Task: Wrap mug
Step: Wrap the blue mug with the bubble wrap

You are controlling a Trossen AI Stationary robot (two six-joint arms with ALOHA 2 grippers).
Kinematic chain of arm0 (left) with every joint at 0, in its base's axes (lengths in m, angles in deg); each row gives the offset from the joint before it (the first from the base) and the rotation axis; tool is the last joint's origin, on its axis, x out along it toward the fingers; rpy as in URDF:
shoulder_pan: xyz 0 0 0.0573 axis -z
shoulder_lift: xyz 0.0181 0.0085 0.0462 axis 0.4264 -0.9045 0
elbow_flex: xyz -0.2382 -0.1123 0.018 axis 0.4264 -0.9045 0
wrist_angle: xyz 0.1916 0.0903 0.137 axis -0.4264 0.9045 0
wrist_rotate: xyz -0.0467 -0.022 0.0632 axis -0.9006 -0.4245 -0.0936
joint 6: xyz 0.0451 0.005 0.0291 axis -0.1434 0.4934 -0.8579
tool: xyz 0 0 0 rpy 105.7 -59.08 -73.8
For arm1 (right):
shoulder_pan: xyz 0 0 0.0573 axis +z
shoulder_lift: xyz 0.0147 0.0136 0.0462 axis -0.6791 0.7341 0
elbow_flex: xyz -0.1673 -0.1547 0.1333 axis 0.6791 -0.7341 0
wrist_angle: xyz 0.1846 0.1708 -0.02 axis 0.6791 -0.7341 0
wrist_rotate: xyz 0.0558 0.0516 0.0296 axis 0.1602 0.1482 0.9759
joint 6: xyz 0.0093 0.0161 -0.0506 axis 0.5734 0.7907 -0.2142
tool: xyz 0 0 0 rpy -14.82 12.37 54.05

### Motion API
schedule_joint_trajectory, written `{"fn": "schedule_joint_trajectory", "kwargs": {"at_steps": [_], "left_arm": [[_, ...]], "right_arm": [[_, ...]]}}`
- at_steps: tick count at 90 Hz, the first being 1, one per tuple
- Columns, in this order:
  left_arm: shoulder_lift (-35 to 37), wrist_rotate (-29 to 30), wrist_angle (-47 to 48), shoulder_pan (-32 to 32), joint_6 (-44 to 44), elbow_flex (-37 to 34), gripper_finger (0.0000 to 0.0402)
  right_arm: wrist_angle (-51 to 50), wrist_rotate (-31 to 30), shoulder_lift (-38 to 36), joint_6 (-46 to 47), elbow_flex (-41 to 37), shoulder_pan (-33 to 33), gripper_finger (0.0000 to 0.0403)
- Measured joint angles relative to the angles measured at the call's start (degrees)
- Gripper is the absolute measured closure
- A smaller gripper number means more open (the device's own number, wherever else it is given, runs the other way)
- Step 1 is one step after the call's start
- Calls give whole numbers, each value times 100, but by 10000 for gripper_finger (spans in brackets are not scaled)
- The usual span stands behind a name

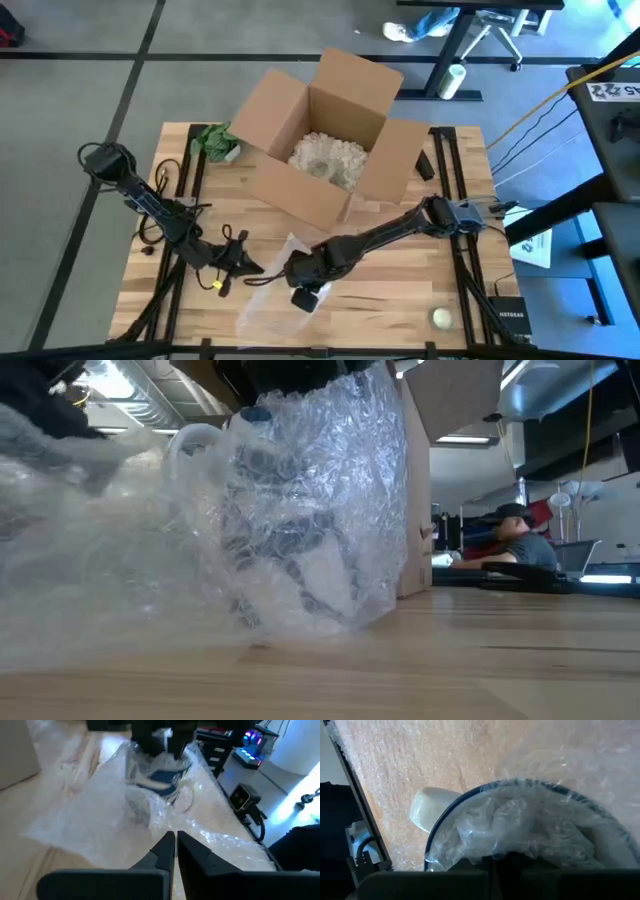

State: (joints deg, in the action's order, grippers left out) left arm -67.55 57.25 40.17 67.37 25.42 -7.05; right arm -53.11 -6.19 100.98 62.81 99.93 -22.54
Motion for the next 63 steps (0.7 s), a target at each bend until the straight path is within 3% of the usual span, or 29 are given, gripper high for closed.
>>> {"fn": "schedule_joint_trajectory", "kwargs": {"at_steps": [35, 63], "left_arm": [[-508, -512, -101, -372, -872, 910, 401], [-531, -877, -113, -633, -1064, 1191, 401]], "right_arm": [[130, -20, 3, -60, 23, 0, 403], [30, 24, 44, -253, 517, 0, 402]]}}
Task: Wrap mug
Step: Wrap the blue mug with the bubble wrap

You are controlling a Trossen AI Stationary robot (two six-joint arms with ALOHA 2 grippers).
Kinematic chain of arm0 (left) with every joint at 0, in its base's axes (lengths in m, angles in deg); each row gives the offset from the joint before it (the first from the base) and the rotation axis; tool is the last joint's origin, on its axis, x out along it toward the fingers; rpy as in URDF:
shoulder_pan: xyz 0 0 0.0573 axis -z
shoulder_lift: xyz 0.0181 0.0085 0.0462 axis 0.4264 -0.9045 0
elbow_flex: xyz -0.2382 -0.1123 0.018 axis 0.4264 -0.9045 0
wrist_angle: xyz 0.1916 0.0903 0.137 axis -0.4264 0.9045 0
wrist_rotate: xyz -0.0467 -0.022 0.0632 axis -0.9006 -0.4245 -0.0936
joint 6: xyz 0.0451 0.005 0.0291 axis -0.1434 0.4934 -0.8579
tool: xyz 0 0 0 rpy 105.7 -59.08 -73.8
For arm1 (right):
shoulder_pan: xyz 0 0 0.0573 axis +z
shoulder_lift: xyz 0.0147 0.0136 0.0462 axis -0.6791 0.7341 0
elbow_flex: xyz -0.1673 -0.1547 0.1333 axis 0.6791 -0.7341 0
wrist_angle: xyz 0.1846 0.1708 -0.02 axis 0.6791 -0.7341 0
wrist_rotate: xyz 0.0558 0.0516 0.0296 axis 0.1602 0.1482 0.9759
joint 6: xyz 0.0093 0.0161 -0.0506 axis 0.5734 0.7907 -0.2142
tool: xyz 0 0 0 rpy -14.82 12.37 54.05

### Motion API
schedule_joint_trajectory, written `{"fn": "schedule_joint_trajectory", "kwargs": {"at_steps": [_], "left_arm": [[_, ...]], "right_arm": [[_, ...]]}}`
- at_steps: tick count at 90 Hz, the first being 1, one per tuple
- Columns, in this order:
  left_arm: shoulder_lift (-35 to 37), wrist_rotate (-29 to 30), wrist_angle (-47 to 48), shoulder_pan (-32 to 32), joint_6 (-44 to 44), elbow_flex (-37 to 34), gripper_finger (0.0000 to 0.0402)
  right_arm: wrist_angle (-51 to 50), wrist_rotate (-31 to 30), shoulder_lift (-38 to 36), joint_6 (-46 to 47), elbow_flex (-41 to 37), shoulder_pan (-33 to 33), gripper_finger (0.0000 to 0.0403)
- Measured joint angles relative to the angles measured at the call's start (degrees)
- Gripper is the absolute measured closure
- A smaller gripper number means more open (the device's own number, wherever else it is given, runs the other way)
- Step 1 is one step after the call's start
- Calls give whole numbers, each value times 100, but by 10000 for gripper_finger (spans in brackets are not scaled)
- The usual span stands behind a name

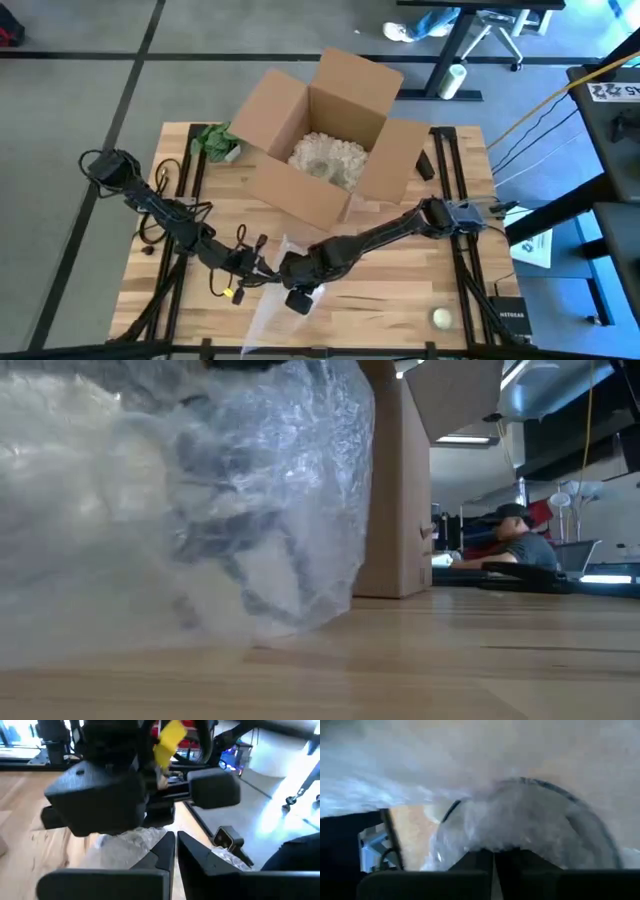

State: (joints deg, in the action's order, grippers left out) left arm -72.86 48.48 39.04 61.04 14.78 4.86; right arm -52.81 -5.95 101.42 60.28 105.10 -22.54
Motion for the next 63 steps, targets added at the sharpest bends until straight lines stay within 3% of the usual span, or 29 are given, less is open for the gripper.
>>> {"fn": "schedule_joint_trajectory", "kwargs": {"at_steps": [35, 49, 63], "left_arm": [[-42, -87, -326, -45, 39, 5, 401], [-268, -332, -887, -118, -57, 7, 401], [-593, -492, -875, -209, 90, 196, 401]], "right_arm": [[-1031, -110, -25, 45, 499, 0, 402], [-1274, -259, -34, 47, 807, 0, 402], [-1618, -341, -35, 53, 1139, 0, 403]]}}
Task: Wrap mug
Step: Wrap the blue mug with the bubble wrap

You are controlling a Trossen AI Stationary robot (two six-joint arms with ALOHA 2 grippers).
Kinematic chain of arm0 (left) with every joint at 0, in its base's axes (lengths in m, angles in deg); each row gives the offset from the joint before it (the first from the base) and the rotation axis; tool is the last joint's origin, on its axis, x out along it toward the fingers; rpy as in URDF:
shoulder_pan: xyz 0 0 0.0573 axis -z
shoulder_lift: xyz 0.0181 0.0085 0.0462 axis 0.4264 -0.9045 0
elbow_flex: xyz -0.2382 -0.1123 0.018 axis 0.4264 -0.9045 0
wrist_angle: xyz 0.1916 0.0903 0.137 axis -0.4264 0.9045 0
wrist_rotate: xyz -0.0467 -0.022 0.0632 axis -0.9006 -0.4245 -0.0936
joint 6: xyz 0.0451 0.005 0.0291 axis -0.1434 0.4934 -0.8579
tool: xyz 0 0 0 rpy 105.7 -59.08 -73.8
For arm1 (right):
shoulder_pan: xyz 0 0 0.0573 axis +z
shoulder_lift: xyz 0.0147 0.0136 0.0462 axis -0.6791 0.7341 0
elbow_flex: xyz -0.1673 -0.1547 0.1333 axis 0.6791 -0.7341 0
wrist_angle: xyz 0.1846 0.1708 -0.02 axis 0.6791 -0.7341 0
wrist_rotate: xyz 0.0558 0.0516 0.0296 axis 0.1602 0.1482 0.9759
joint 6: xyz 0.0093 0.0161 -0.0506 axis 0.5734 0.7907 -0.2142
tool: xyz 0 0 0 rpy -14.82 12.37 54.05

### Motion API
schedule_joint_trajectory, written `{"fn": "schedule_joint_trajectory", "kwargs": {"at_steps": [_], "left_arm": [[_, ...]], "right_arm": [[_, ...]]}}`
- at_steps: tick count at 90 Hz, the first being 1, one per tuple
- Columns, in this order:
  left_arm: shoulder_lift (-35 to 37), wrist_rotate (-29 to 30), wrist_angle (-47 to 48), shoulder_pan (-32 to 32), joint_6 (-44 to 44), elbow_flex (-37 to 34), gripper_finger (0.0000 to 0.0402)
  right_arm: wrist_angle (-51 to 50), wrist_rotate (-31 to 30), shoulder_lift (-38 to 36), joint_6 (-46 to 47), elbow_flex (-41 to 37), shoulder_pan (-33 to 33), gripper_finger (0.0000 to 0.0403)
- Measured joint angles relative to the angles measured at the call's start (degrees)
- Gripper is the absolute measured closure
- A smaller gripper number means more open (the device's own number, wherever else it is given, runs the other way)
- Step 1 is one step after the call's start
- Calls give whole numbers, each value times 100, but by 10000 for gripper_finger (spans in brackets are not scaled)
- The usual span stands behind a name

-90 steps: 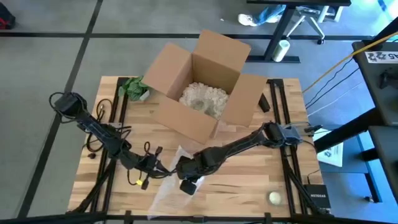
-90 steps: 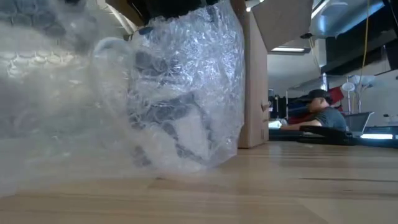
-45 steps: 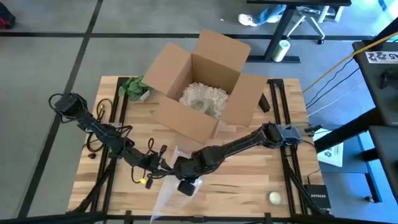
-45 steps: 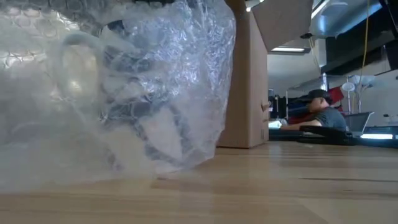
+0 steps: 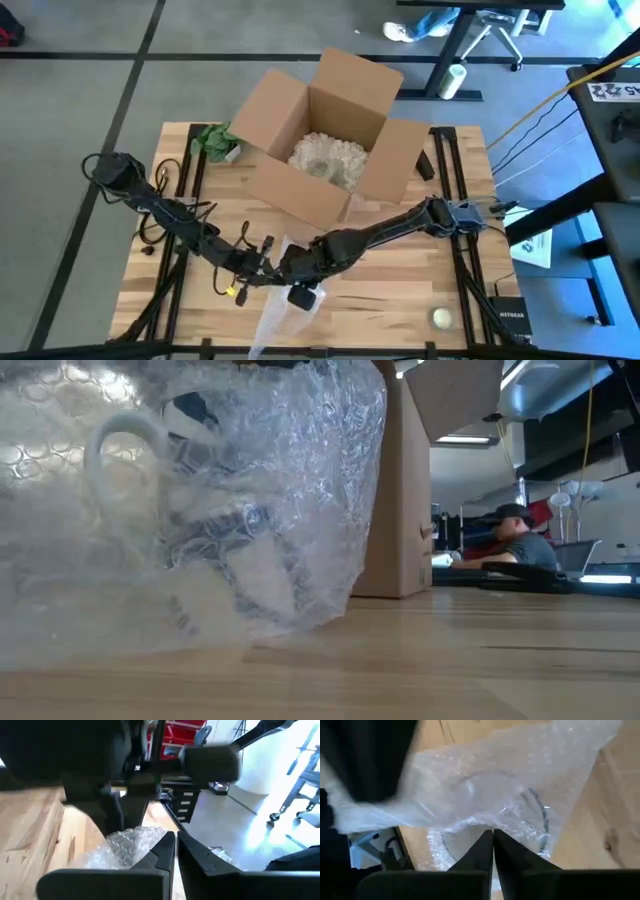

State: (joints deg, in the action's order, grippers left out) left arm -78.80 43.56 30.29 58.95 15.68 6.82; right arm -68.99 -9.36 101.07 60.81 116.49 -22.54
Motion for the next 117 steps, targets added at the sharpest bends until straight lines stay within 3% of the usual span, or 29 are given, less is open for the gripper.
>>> {"fn": "schedule_joint_trajectory", "kwargs": {"at_steps": [29, 63, 77, 100, 117], "left_arm": [[-877, -588, 41, -172, -44, 759, 401], [-1444, -968, 27, -315, -79, 1304, 401], [-1457, -842, -24, -308, -205, 1310, 401], [-1457, 138, 18, -185, -753, 1310, 401], [-1457, 178, -18, -170, -880, 1310, 401]], "right_arm": [[-1188, -427, -9, 269, 647, 7, 403], [-592, -713, -86, 103, 615, 9, 403], [-423, -665, -86, 81, 613, 41, 403], [-418, -653, -86, 257, 611, 98, 403], [-423, -608, -86, 393, 610, 157, 403]]}}
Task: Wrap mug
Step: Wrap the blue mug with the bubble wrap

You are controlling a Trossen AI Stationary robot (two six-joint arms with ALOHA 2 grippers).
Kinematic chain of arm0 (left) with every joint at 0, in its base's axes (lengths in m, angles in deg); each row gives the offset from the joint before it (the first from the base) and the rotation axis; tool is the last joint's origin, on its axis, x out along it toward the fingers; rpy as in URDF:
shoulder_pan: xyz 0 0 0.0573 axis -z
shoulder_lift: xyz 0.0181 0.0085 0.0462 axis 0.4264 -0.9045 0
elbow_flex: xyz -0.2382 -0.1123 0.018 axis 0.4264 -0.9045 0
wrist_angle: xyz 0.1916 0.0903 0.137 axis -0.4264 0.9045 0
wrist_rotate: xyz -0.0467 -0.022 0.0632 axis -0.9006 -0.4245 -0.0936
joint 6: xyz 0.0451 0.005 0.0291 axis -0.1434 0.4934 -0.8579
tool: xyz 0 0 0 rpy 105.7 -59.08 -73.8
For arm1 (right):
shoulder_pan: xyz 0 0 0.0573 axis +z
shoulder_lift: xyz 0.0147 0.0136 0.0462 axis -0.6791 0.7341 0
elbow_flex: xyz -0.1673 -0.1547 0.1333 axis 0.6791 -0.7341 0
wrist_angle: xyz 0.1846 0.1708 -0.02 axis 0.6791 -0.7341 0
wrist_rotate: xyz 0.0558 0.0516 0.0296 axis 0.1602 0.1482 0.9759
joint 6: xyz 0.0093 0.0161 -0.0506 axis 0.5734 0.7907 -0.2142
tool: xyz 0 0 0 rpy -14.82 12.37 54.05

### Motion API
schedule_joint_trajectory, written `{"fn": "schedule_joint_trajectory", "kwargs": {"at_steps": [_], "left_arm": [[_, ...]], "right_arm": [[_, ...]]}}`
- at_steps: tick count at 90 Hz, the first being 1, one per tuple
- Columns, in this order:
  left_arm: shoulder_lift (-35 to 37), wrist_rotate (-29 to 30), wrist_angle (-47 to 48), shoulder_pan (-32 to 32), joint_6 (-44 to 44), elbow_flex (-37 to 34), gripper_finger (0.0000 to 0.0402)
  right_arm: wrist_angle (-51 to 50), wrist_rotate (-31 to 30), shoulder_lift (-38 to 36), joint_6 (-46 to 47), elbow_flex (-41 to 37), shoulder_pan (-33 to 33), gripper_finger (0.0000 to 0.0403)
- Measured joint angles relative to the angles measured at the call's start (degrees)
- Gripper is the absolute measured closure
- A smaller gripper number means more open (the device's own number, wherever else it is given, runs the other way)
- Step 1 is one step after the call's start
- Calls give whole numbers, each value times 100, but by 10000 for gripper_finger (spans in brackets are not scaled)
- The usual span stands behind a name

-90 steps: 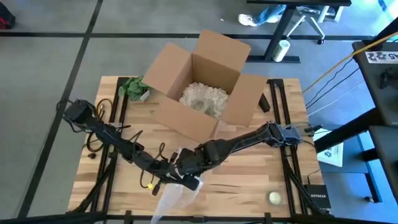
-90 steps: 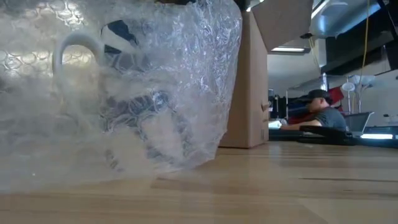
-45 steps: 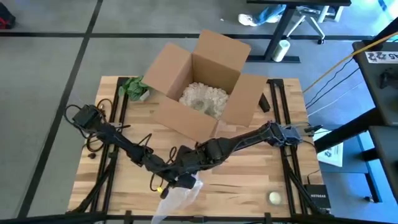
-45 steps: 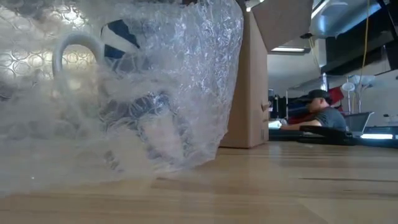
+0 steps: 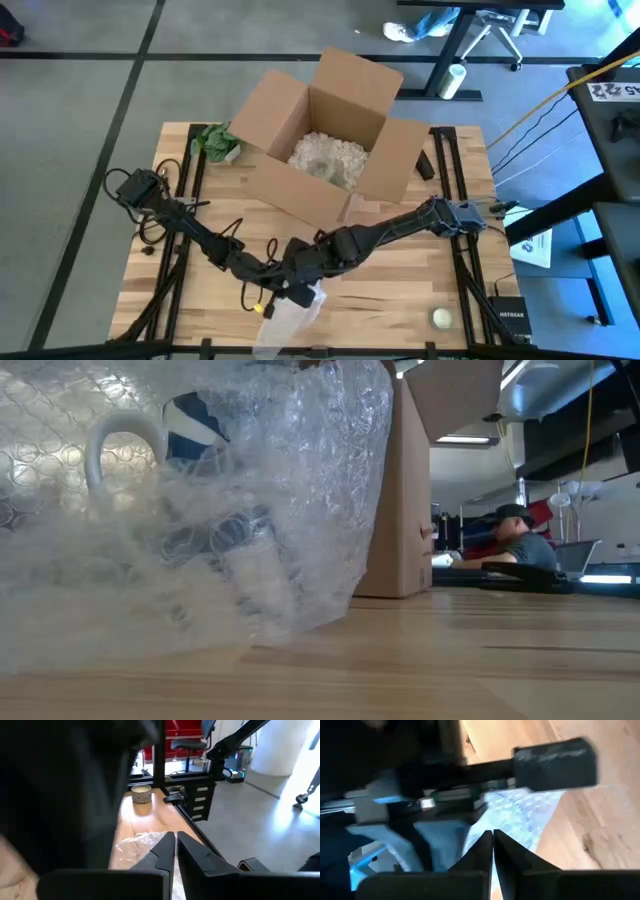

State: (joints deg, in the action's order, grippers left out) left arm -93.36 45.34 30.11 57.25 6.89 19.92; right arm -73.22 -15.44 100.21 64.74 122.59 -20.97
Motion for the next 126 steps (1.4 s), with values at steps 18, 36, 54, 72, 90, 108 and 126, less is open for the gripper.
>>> {"fn": "schedule_joint_trajectory", "kwargs": {"at_steps": [18, 36, 54, 72, 90, 108, 126], "left_arm": [[0, 1, 54, -13, 42, 0, 401], [0, -119, 49, -13, 181, 0, 393], [0, -889, 62, -146, 642, 0, 349], [3, -1004, 64, -173, 803, 0, 309], [403, -1054, 346, -140, 635, -88, 310], [1303, -937, 1549, 55, 557, -157, 312], [2037, -432, 2874, 397, 602, -138, 312]], "right_arm": [[119, 255, 0, 179, -128, 37, 403], [227, 301, 0, 274, -428, 144, 403], [351, 377, 0, 353, -534, 203, 403], [503, 329, 47, 393, -540, 219, 403], [713, 234, 251, 419, -529, 252, 403], [764, 238, 339, 300, -540, 293, 403], [802, 241, 369, 202, -546, 222, 403]]}}
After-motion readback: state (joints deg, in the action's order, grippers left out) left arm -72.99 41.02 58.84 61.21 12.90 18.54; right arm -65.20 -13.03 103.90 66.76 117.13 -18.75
